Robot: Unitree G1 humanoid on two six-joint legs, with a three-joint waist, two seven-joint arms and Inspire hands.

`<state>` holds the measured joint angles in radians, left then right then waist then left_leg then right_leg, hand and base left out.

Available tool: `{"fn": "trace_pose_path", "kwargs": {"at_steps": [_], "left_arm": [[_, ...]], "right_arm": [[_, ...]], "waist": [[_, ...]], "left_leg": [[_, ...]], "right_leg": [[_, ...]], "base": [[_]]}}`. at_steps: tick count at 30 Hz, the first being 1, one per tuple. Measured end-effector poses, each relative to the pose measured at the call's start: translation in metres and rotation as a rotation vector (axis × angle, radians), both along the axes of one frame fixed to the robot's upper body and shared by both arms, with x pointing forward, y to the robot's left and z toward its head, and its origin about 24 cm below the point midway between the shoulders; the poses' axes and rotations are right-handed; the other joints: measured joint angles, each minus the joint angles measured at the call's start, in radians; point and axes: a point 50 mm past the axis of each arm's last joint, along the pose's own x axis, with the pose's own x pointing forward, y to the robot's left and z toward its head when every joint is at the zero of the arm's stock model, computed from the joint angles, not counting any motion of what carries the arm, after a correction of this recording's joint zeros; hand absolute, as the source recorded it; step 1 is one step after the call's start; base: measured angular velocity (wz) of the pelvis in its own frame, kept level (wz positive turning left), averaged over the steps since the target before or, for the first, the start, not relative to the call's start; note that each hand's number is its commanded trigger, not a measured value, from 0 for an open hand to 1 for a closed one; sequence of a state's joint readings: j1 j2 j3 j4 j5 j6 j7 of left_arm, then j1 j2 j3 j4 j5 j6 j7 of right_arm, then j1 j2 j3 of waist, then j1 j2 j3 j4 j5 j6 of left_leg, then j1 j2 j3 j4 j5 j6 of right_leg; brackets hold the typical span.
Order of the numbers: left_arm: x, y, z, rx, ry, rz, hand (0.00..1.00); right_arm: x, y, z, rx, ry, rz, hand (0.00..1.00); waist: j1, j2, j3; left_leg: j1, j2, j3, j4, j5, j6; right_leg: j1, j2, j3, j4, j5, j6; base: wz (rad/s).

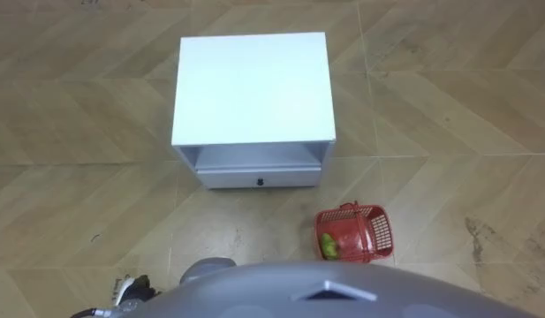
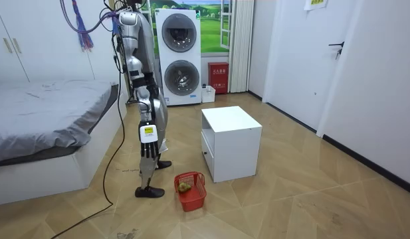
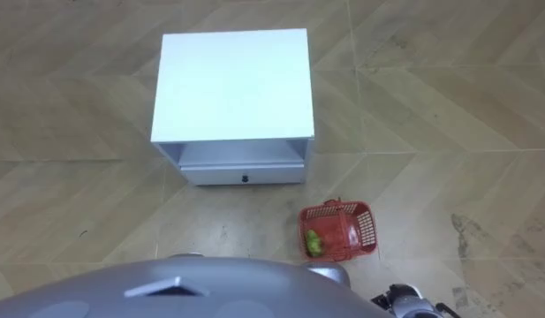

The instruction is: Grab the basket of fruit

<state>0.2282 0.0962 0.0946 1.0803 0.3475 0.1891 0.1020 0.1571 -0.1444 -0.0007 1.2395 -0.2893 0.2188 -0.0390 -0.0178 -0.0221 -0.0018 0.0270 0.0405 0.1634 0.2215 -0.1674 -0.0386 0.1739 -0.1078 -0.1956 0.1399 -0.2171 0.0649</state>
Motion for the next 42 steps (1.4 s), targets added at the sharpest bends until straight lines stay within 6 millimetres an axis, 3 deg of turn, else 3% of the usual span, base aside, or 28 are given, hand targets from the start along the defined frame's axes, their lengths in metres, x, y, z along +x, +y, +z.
{"fn": "trace_pose_path", "kwargs": {"at_steps": [21, 31, 35, 39, 42], "left_arm": [[-0.004, -0.004, -0.001, -0.069, 0.039, -0.014, 0.00], [-0.004, -0.004, -0.001, -0.073, 0.040, -0.018, 0.00], [-0.005, -0.003, -0.001, -0.069, 0.036, -0.019, 0.00], [0.000, -0.002, -0.001, -0.069, 0.014, -0.022, 0.00], [0.004, 0.001, -0.001, -0.063, 0.009, -0.024, 0.00]], "right_arm": [[-0.001, 0.008, -0.002, 0.062, 0.017, 0.007, 0.00], [-0.003, 0.008, -0.002, 0.061, 0.022, 0.011, 0.00], [-0.004, 0.005, -0.001, 0.054, 0.015, -0.015, 0.00], [0.002, 0.002, -0.001, 0.048, -0.007, -0.048, 0.00], [0.009, -0.002, 0.000, 0.038, -0.039, -0.076, 0.00]], "waist": [[0.025, -0.025, 0.0031], [0.025, -0.026, 0.0034], [0.020, -0.016, 0.0068], [0.019, -0.006, 0.0111], [0.017, -0.002, 0.0067]], "left_leg": [[0.000, -0.001, 0.000, 0.001, -0.001, -0.001], [0.000, -0.006, 0.000, 0.019, -0.011, 0.003], [-0.023, -0.011, -0.003, 0.077, -0.044, 0.014], [-0.070, -0.023, -0.002, 0.130, -0.076, 0.041], [-0.123, -0.038, -0.004, 0.172, -0.092, 0.068]], "right_leg": [[0.000, -0.001, 0.003, -0.002, -0.005, 0.000], [0.000, -0.010, -0.003, 0.015, -0.024, 0.004], [-0.006, -0.024, -0.010, 0.055, -0.036, 0.014], [-0.058, -0.051, -0.016, 0.129, -0.047, 0.032], [-0.130, -0.077, -0.025, 0.208, -0.044, 0.037]], "base": [[0.00], [0.01], [0.05], [0.04], [0.04]]}}
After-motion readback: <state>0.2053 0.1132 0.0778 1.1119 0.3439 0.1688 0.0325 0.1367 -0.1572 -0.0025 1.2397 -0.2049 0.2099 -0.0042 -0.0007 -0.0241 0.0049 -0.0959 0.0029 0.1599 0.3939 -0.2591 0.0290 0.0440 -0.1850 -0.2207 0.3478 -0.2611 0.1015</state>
